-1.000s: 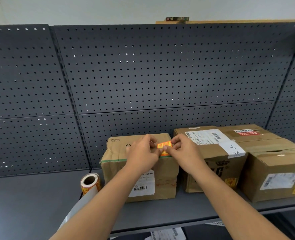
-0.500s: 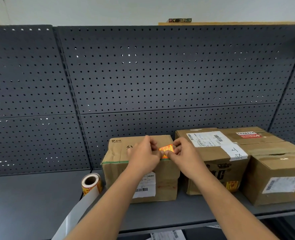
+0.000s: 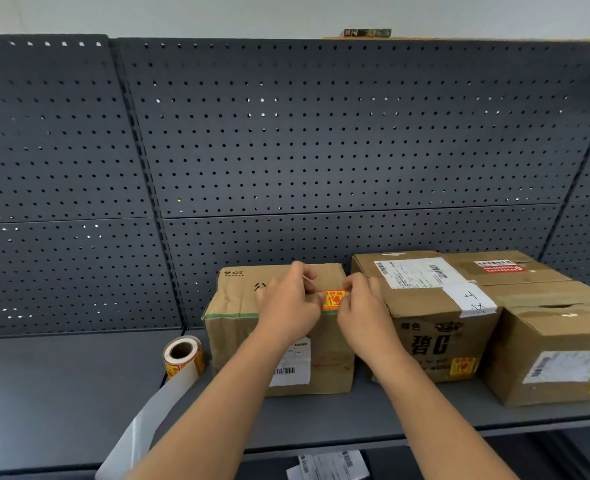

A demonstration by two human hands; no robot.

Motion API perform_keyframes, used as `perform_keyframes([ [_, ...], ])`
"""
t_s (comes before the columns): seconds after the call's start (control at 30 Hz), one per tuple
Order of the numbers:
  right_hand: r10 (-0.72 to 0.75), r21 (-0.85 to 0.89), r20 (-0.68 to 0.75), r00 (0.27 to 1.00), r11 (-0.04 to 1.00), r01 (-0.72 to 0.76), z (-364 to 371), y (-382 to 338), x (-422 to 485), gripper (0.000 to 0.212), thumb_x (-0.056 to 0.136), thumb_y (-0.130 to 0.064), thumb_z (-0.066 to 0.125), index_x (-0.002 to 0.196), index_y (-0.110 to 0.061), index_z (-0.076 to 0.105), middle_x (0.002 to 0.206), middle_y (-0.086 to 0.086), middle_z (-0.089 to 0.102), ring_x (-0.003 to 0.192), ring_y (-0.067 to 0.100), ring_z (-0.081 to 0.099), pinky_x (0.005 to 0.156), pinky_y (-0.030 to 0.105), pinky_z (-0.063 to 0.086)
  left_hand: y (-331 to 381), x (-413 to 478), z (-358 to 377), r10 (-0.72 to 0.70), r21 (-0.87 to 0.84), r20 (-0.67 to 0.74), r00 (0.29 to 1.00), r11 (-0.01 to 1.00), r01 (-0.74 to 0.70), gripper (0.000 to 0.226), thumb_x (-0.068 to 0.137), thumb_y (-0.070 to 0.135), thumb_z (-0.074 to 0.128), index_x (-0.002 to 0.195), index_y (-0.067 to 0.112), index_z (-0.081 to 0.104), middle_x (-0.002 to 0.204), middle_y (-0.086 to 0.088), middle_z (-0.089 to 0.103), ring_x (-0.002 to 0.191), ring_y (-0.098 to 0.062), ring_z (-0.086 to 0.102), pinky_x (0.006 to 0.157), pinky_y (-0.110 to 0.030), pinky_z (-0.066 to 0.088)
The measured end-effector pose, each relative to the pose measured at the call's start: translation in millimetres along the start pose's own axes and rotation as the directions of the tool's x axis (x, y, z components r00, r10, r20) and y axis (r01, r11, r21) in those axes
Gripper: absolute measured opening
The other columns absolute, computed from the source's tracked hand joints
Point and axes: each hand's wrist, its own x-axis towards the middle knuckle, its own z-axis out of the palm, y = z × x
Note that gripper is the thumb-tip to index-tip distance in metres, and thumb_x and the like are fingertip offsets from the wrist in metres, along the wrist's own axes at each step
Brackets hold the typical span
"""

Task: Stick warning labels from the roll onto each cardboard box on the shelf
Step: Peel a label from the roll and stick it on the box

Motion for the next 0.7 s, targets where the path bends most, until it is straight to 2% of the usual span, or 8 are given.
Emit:
perform_keyframes([
  [0.13,0.012,0.059,-0.024,1.0,0.998,-0.01,0,4,4,0.01,0.103,-0.015,0.052,0.112,-0.014,0.057,0.109,0.001,0.048,0.09,0.016,0.055,0.078,0.037,0.051,-2,2,-1,-0.028,-0.018,0.024,0.999,0.999,0.028,0.023,0.092,0.036,0.069,0.109,0.037,0.053,0.097,0.02,0.063,0.106,-0.01,0.058,0.094,-0.037,0.031],
  [0.23,0.002,0.109,-0.038,0.999,0.994,0.003,-1,10,6,0.003,0.101,-0.018,0.058,0.099,-0.019,0.06,0.095,-0.001,0.057,0.083,0.013,0.056,0.066,0.027,0.043,-1,3,-3,-0.016,0.016,0.037,0.999,1.0,0.015,0.021,0.093,0.039,0.068,0.11,0.039,0.054,0.099,0.021,0.063,0.108,-0.01,0.057,0.095,-0.037,0.031],
  [0.33,-0.004,0.108,0.011,1.0,0.994,0.003,-9,13,12,0.011,0.099,-0.019,0.062,0.088,-0.018,0.062,0.081,-0.001,0.06,0.071,0.014,0.055,0.058,0.026,0.037,0,5,-5,-0.033,-0.01,0.085,0.996,0.999,0.034,0.023,0.094,0.041,0.07,0.112,0.038,0.055,0.094,0.021,0.064,0.104,-0.01,0.059,0.099,-0.04,0.034],
  [0.4,0.016,0.094,0.065,0.998,0.995,-0.022,-20,11,18,0.011,0.099,-0.021,0.065,0.09,-0.014,0.064,0.078,-0.001,0.06,0.067,0.012,0.052,0.056,0.027,0.038,0,7,-6,-0.046,-0.019,0.108,0.993,0.999,0.049,0.025,0.093,0.042,0.071,0.112,0.038,0.055,0.093,0.02,0.065,0.104,-0.011,0.06,0.103,-0.042,0.036],
  [0.53,0.055,0.001,0.132,0.99,0.998,-0.055,-26,9,31,0.014,0.098,-0.03,0.066,0.099,-0.017,0.06,0.089,0.001,0.065,0.08,0.018,0.062,0.067,0.036,0.049,3,8,-7,-0.054,0.012,0.12,0.991,0.999,0.053,0.024,0.094,0.043,0.069,0.112,0.04,0.054,0.096,0.02,0.065,0.107,-0.011,0.059,0.104,-0.042,0.034],
  [0.7,0.086,-0.121,0.16,0.983,0.99,-0.067,-18,6,39,0.017,0.104,-0.035,0.057,0.105,-0.018,0.057,0.089,0.001,0.063,0.079,0.017,0.06,0.064,0.035,0.046,0,9,-6,-0.039,0.019,0.127,0.991,0.999,0.037,0.022,0.094,0.045,0.068,0.111,0.041,0.054,0.097,0.021,0.064,0.108,-0.011,0.058,0.106,-0.044,0.036],
])
